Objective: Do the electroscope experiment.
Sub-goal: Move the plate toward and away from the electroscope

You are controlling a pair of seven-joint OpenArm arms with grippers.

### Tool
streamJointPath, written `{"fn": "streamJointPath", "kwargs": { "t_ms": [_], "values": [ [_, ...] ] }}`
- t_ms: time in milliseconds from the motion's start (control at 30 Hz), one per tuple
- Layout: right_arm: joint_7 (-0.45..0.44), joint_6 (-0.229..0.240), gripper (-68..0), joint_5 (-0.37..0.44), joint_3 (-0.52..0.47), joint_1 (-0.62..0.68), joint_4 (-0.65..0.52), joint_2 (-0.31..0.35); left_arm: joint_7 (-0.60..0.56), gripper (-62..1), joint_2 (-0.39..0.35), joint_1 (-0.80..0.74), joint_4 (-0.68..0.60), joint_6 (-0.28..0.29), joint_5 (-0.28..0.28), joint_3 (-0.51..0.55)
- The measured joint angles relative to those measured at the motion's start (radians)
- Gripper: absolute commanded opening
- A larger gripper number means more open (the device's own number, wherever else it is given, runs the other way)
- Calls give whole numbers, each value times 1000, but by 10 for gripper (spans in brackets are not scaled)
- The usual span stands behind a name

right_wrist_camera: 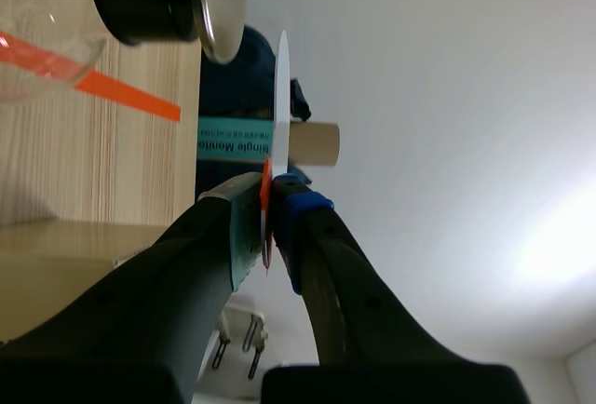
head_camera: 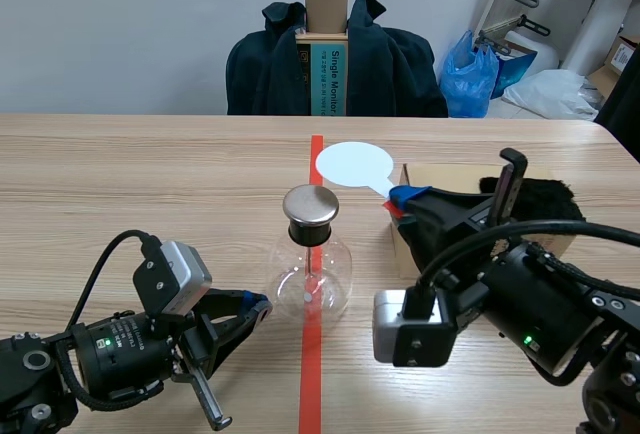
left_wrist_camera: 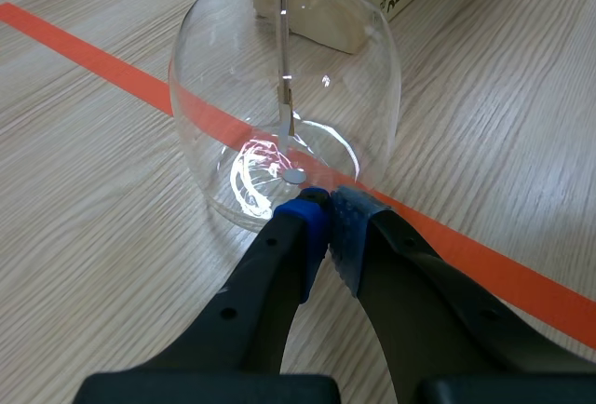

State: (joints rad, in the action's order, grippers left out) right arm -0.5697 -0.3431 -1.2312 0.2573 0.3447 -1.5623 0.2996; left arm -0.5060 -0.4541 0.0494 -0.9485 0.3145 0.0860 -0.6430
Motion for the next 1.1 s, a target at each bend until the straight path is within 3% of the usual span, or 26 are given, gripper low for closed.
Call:
{"fn": "streamJointPath", "kwargs": {
  "t_ms": [433,767,900,1100],
  "values": [
    [-161,0,-667,0,0,0,0,0,0,-590,0,0,0,-16,0,0],
    [-163,1,-667,0,0,0,0,0,0,-590,1,0,0,-16,0,0],
    [-133,10,-667,-1,0,0,0,0,0,-590,1,0,0,-16,0,0],
    [18,10,-667,-1,0,0,0,0,0,-590,1,0,0,-16,0,0]
  ]
}}
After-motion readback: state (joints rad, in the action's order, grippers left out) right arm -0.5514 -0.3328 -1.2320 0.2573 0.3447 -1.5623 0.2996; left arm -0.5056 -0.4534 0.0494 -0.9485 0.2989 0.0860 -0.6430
